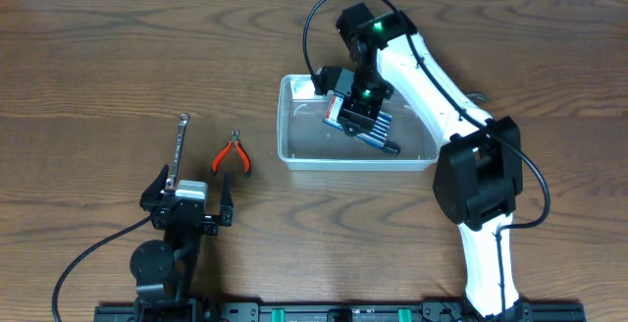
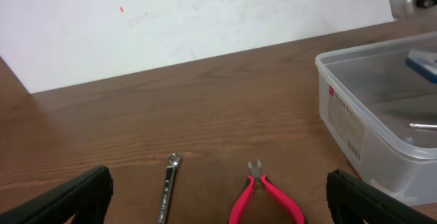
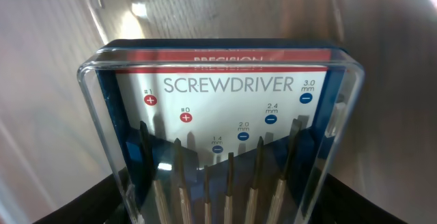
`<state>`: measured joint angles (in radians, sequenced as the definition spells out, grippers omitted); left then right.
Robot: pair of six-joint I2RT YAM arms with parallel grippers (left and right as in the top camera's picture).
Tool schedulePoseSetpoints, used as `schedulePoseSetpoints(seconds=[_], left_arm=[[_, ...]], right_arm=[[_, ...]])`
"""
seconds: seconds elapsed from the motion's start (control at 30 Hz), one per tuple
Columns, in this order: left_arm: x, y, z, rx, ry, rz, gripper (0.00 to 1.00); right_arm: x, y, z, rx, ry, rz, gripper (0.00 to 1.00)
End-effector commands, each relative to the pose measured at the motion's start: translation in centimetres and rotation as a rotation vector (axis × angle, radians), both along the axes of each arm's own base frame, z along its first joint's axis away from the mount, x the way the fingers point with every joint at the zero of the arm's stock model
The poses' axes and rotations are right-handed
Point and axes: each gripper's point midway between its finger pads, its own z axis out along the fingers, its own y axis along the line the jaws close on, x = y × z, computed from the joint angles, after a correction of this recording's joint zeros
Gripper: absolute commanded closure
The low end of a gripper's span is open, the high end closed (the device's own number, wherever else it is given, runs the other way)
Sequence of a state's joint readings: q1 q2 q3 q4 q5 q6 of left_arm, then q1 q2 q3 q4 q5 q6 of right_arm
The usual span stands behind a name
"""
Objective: Pack container
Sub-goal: 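Lower the box into the container and open the right gripper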
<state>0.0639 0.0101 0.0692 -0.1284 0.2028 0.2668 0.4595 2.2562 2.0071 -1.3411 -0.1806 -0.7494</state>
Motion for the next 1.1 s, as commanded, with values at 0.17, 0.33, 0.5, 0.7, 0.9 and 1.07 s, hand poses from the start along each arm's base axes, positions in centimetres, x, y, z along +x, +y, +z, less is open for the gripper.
schedulePoseSetpoints(seconds=[0.17,0.33,0.5,0.7,0.9,1.07], left_arm=[[0.0,0.2,-1.5,0.008,0.030,0.008,0.02],[0.0,0.2,-1.5,0.008,0.030,0.008,0.02],[0.0,0.2,-1.5,0.008,0.030,0.008,0.02],[0.0,0.2,-1.5,0.008,0.030,0.008,0.02],[0.0,0.2,-1.5,0.008,0.030,0.008,0.02],[0.0,0.2,-1.5,0.008,0.030,0.008,0.02]], right_arm=[[-1.2,-0.9,-1.6,-0.024,0.021,0.010,0.57],[-0.8,-1.4,-2.0,-0.031,0.012,-0.001,0.54],[-0.2,-2.0,-2.0,-0.028,0.004,-0.019,0.51],[0.3,-3.4,-2.6,-0.029,0.009,-0.055,0.50],[0.7,-4.0,-2.7,-0.028,0.008,-0.072,0.50],[0.7,-3.9,-2.8,-0.023,0.009,-0.076,0.50]])
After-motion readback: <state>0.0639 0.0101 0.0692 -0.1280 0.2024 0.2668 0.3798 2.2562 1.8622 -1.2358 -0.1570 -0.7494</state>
